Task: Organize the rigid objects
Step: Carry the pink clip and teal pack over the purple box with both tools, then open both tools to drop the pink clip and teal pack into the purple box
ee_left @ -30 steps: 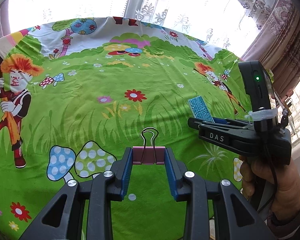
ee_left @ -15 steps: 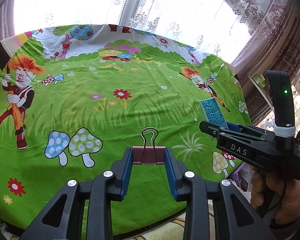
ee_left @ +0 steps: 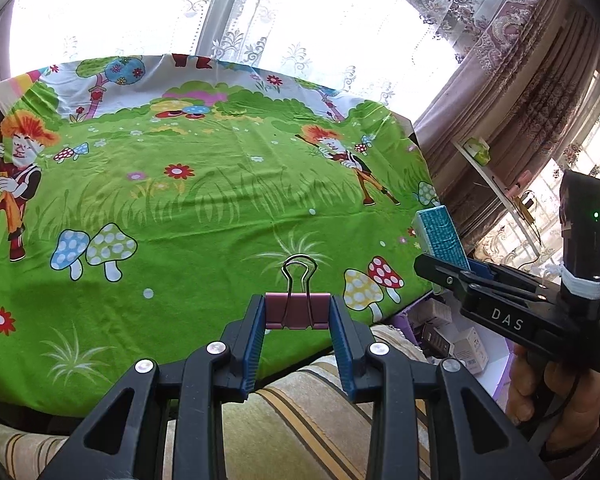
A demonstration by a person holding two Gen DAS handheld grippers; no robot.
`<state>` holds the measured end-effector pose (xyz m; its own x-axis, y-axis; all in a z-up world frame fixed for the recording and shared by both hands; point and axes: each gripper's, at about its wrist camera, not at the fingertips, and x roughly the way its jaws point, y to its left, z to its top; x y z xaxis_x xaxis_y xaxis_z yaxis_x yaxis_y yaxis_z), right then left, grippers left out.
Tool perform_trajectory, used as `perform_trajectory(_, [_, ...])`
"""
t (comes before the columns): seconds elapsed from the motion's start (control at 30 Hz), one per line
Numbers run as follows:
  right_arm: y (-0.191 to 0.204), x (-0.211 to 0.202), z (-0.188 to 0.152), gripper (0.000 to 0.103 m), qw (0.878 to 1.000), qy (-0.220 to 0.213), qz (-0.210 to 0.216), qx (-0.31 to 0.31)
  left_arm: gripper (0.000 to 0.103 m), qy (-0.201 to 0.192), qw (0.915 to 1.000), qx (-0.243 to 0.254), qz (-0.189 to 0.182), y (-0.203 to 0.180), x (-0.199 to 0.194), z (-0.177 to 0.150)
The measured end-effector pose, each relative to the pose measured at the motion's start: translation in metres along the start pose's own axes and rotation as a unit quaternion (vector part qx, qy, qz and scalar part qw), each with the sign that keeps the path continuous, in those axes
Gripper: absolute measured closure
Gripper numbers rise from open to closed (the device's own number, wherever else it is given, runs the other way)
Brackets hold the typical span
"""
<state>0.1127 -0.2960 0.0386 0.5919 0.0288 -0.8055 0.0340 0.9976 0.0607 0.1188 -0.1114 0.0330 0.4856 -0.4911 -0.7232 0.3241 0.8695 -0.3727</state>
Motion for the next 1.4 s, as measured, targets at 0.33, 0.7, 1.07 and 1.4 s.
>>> perform_trajectory(0.33, [-0.06, -0.048, -0.048, 0.06, 0.999, 0.002, -0.031, 0.03, 0.07, 0.019, 0.9988, 0.019, -0.041, -0.06, -0.006, -0.029])
perform_trajectory(0.7, [-0.137, -0.081, -0.113, 0.06, 0.993, 0.021, -0.088, 0.075, 0.07, 0.079, 0.992, 0.039, -0.09, -0.14, 0.021, -0.061])
perform_trajectory(1.07, [-0.188, -0.087, -0.141, 0.06, 0.987, 0.022, -0.101, 0.122, 0.07, 0.134, 0.9826, 0.079, -0.102, -0.197, 0.056, -0.077])
perform_trajectory(1.4, [-0.203, -0.083, -0.15, 0.057, 0.985, 0.03, -0.094, 0.142, 0.053, 0.166, 0.9783, 0.067, -0.103, -0.208, 0.084, -0.075])
